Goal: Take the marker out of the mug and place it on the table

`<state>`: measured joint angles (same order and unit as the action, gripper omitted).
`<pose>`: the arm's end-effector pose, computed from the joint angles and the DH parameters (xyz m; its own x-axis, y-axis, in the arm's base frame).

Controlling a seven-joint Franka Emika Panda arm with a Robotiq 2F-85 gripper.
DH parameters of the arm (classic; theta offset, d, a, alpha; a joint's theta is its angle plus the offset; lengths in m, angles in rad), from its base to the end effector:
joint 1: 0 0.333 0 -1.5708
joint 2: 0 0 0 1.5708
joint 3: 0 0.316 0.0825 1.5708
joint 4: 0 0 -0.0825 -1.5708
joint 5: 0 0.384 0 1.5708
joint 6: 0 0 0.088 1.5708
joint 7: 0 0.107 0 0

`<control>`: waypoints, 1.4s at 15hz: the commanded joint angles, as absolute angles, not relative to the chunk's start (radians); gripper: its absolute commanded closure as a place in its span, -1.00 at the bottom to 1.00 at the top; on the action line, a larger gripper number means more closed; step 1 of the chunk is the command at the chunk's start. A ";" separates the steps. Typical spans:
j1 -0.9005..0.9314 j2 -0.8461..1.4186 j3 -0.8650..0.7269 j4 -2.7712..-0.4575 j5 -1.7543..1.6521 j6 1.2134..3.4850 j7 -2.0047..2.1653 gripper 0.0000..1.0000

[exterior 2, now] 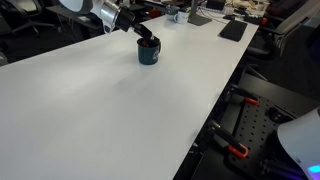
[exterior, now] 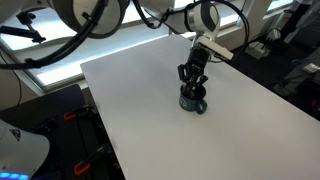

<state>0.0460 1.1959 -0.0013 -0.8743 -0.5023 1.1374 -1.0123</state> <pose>0.6775 -0.0340 0.1407 0.1042 0.6406 -0.7607 0.6766 -0.6063 -0.4179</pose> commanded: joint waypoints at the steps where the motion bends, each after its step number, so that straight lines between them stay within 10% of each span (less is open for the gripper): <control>1: 0.048 1.188 -0.002 -0.876 -0.504 1.140 -0.966 0.53; 10: 0.062 1.181 -0.019 -0.851 -0.503 1.152 -0.793 -0.98; 21: 0.082 1.146 -0.043 -0.878 -0.582 1.396 -0.444 -1.00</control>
<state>0.0664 1.1713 -0.0274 -0.8557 -0.5622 1.3474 -0.5169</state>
